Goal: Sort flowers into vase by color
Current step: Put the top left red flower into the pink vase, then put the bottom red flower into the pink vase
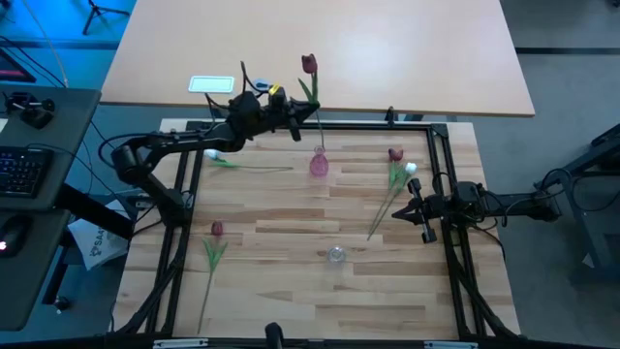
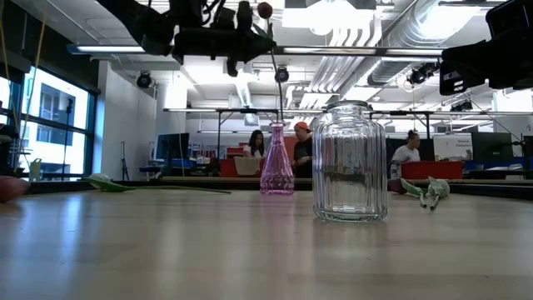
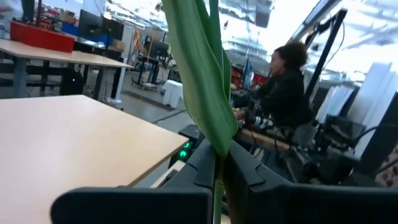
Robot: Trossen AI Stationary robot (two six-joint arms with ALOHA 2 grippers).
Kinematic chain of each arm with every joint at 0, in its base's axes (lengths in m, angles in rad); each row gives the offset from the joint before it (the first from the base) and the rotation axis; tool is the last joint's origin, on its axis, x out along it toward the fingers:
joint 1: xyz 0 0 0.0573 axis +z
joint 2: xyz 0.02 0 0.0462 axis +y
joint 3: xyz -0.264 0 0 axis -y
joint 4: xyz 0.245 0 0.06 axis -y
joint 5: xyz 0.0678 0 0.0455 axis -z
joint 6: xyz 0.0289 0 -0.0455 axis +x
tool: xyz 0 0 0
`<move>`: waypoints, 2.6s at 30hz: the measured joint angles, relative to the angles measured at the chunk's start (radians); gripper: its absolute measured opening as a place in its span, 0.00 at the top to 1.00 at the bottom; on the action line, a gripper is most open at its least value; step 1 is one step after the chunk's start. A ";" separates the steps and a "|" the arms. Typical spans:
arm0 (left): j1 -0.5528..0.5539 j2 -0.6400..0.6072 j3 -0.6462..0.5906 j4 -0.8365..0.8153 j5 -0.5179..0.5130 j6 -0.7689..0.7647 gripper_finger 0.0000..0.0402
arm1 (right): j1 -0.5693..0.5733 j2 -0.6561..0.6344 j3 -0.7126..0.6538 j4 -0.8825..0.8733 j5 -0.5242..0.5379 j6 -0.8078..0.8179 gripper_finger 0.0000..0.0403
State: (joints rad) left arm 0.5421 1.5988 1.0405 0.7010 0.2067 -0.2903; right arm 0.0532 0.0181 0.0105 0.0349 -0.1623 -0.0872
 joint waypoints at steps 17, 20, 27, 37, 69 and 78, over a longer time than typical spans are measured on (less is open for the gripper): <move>0.026 0.000 0.000 -0.197 0.054 0.016 0.97 | 0.000 0.000 0.000 0.000 -0.003 0.000 1.00; 0.010 0.000 0.000 -0.243 0.057 0.088 0.92 | 0.000 0.000 0.000 0.000 -0.003 0.000 1.00; 0.005 -0.005 0.000 -0.310 0.082 0.054 0.72 | 0.000 0.000 0.000 0.000 -0.003 0.000 1.00; 0.009 -0.110 0.000 -0.607 0.121 0.031 0.48 | 0.000 0.000 0.000 0.000 -0.002 0.000 1.00; -0.636 -0.418 -0.183 -1.958 0.180 -0.996 0.46 | 0.000 0.000 0.000 0.000 0.000 0.000 1.00; -0.896 -0.500 -0.310 -1.743 0.160 -1.452 0.46 | 0.000 0.000 0.000 0.000 -0.003 0.000 1.00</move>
State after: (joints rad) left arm -0.3540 1.0992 0.7305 -1.0424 0.3668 -1.7426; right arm 0.0528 0.0181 0.0109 0.0353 -0.1654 -0.0868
